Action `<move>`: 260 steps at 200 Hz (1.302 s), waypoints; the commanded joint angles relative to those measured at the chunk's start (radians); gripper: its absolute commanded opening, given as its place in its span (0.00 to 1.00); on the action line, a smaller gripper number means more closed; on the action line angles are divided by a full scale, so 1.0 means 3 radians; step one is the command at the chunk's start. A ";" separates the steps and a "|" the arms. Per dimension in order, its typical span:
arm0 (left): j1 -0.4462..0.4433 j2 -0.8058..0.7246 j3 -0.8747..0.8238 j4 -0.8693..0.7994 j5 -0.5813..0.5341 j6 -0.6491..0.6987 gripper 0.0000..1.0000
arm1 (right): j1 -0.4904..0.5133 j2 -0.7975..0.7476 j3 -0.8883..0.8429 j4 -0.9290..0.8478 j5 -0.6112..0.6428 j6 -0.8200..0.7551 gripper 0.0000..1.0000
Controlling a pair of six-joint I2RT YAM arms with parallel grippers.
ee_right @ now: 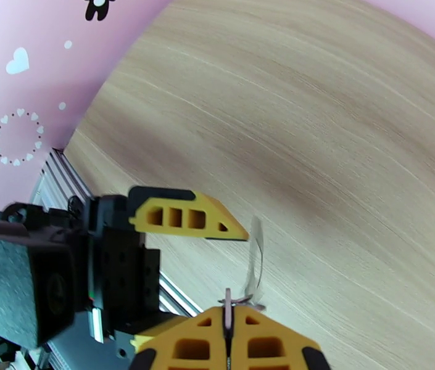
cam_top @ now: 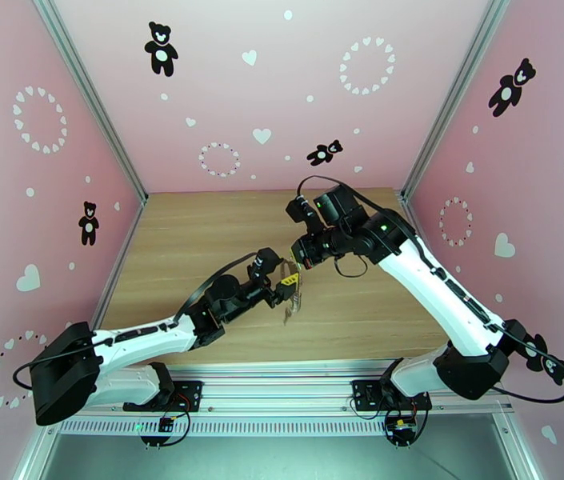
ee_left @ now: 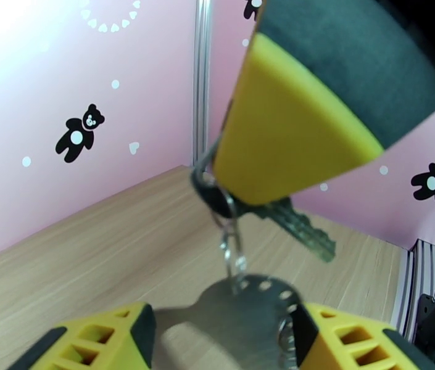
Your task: Remove the keys from the keyring
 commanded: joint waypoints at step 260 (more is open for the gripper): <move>0.0207 -0.0125 -0.0122 0.0363 0.0043 0.0460 0.62 | -0.0152 -0.0102 -0.0129 0.0675 -0.0396 0.0727 0.00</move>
